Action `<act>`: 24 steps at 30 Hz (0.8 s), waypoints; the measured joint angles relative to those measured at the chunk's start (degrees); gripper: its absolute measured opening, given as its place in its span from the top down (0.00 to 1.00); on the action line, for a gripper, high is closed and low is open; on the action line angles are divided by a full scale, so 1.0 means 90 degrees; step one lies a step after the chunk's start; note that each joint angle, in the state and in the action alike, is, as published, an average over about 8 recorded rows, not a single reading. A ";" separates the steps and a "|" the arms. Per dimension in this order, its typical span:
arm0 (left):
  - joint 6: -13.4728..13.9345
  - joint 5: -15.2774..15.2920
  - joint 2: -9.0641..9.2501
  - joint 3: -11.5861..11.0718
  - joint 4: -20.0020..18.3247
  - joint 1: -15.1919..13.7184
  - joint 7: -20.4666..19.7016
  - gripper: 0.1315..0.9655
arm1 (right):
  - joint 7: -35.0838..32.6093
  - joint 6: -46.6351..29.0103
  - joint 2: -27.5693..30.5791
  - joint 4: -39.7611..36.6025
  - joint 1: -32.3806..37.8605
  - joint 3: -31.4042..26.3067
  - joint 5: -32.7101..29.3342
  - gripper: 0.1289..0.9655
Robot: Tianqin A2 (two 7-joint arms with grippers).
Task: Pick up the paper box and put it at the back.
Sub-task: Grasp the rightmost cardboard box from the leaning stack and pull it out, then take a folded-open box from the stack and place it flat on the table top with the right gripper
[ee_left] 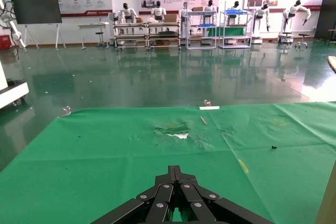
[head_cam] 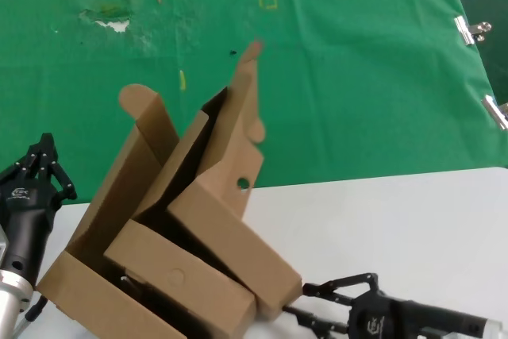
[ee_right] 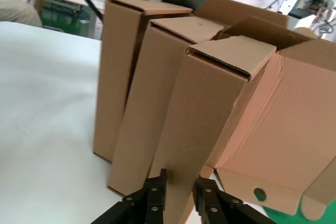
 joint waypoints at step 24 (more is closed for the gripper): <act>0.0000 -0.0001 0.0000 0.0000 0.0000 0.0000 0.0001 0.99 | 0.3174 0.1966 0.1629 0.1358 -0.0160 0.1281 -0.1377 0.99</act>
